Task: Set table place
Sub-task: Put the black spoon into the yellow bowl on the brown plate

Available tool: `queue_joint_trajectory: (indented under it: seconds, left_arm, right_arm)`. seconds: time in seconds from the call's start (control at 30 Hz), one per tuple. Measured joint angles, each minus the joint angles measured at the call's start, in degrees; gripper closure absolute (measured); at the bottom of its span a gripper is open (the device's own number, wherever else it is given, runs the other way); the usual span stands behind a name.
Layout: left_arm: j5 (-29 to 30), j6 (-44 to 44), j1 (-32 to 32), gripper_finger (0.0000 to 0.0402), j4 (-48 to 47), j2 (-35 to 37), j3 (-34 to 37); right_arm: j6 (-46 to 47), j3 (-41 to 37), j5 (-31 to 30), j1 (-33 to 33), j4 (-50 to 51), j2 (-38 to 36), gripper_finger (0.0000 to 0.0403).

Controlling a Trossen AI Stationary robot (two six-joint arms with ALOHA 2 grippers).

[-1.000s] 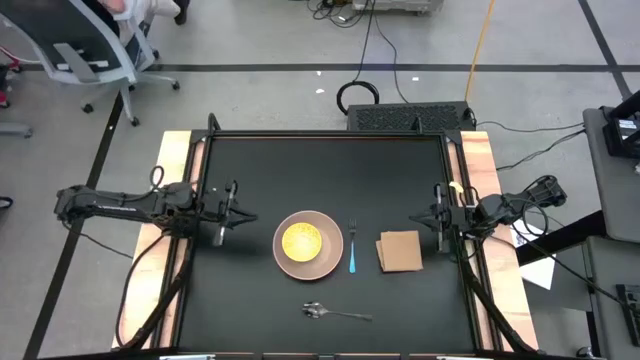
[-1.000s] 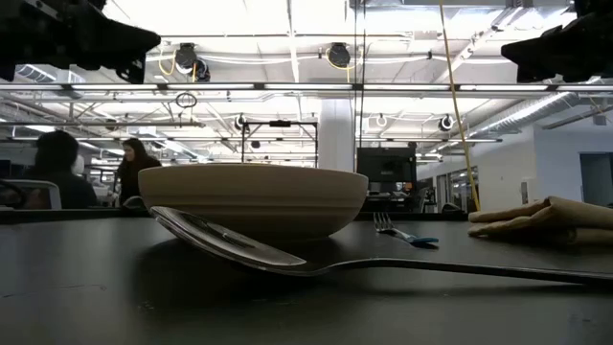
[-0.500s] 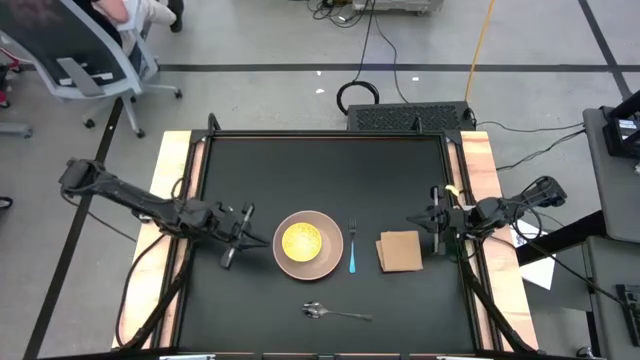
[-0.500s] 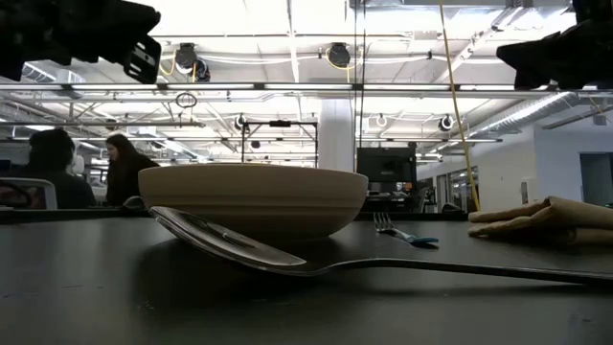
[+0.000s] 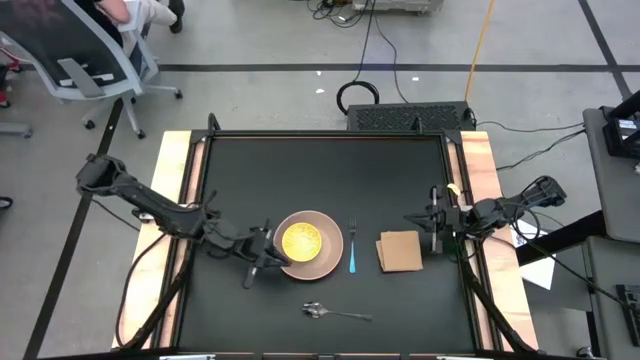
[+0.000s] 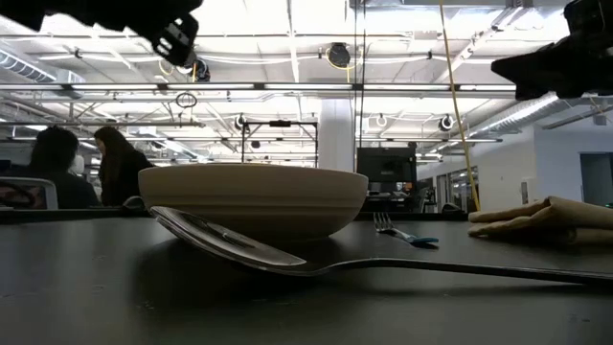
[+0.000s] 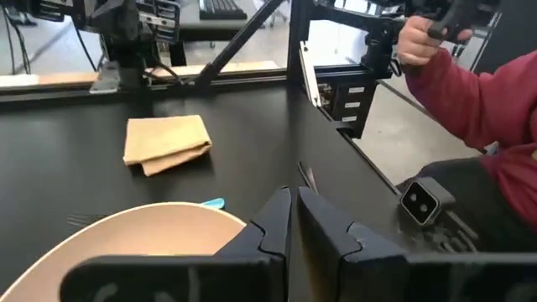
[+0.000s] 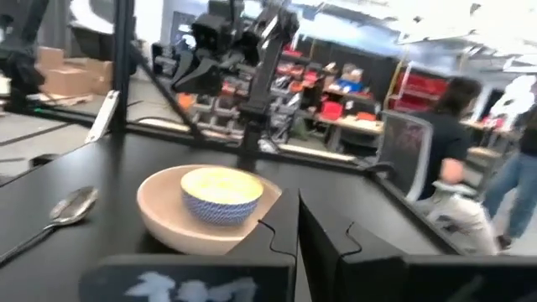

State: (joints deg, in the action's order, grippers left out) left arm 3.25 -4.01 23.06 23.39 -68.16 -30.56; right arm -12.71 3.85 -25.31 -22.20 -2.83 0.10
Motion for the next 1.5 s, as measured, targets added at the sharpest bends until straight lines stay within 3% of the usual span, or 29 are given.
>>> queue_joint_trajectory:
  seconds: [0.2,0.5,0.8,1.23,1.5]
  left_arm:
    - [-0.15,-1.73,1.21,0.0375,-3.20,-5.58,-5.05]
    - [-0.20,-4.30,3.72,0.0375,-3.21,-16.19,-12.00]
    - [-0.33,-7.23,4.82,0.0373,-19.65,-26.36,-27.81]
    - [-2.39,-12.09,4.82,0.0263,-36.49,-40.04,-48.24]
    - [-3.53,-13.74,4.71,0.0248,-41.61,-45.93,-54.47]
  right_arm:
    - [1.24,1.16,8.98,-1.77,4.42,0.01,0.0403]
    - [2.62,1.76,8.92,-2.96,4.63,0.02,0.0403]
    - [4.75,1.78,8.91,-2.96,4.48,0.01,0.0403]
    - [7.56,1.67,4.08,-2.94,4.13,0.04,0.0403]
    - [7.48,1.61,4.03,-2.94,3.95,0.04,0.0403]
